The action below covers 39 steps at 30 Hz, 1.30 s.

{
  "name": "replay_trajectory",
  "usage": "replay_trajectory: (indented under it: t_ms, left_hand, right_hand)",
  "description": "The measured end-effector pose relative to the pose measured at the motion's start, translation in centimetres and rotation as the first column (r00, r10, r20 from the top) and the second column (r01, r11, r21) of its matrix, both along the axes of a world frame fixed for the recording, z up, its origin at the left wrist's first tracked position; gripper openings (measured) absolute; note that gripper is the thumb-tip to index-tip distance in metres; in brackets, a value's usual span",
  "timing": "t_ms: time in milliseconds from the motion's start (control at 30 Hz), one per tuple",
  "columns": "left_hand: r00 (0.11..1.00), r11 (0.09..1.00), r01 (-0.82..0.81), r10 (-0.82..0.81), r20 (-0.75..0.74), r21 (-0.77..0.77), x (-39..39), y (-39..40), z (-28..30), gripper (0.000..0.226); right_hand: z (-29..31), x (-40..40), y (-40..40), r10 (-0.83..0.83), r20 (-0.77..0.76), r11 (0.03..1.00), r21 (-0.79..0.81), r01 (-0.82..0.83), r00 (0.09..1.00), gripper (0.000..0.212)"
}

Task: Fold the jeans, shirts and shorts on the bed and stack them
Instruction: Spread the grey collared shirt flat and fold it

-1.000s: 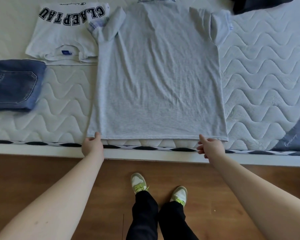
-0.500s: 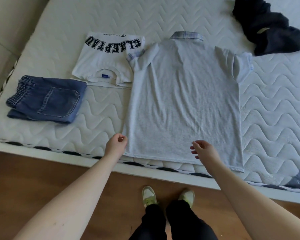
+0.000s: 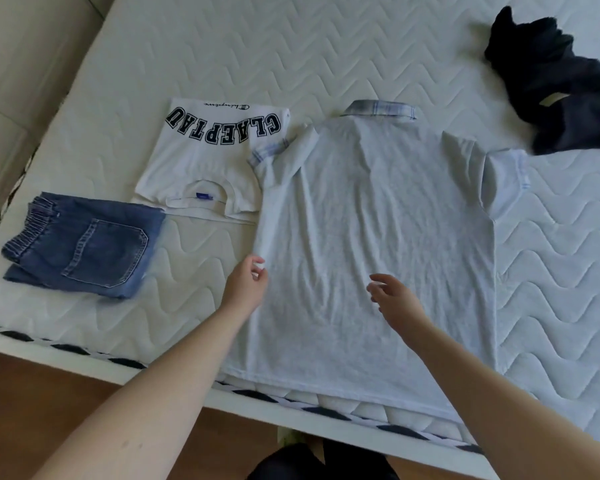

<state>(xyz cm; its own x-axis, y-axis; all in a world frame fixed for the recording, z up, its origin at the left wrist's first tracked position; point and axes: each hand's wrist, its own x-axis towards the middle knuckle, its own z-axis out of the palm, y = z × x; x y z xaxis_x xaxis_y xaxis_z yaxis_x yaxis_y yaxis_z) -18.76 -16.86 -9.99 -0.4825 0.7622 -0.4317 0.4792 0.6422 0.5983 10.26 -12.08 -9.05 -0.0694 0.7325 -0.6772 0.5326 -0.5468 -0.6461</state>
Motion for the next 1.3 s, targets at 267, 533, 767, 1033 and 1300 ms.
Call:
replay_trajectory:
  t_ms: [267, 533, 767, 1033, 1300]
  left_hand:
    - [0.979, 0.983, 0.162, -0.149, -0.143, 0.084, -5.9, 13.9, -1.0, 0.042]
    - [0.881, 0.954, 0.283, -0.3, -0.366, -0.103, -10.3, 26.9, -2.6, 0.056]
    - [0.934, 0.95, 0.261, -0.294, -0.203, -0.174, -10.9, 29.6, -4.7, 0.056]
    - [0.99, 0.953, 0.109, -0.077, -0.12, 0.283, -13.4, 26.8, -1.3, 0.012]
    - [0.974, 0.953, -0.221, 0.227, -0.003, 0.209, -17.4, 20.7, -4.8, 0.012]
  right_hand:
    - [-1.7, -3.9, 6.5, 0.043, -0.053, 0.998, 0.04, -0.041, 0.998, 0.032]
    - [-3.8, -10.1, 10.6, 0.049, -0.087, 0.995, 0.09, -0.041, 0.995, 0.033]
    - [-3.7, -14.2, 13.7, 0.04, -0.102, 0.993, 0.117, -0.028, 0.994, 0.033]
    - [-3.8, -17.1, 16.0, 0.005, -0.076, 0.993, 0.115, 0.003, 0.997, 0.029]
    - [-5.8, -20.0, 16.8, 0.089, -0.052, 0.993, 0.087, -0.084, 0.995, 0.04]
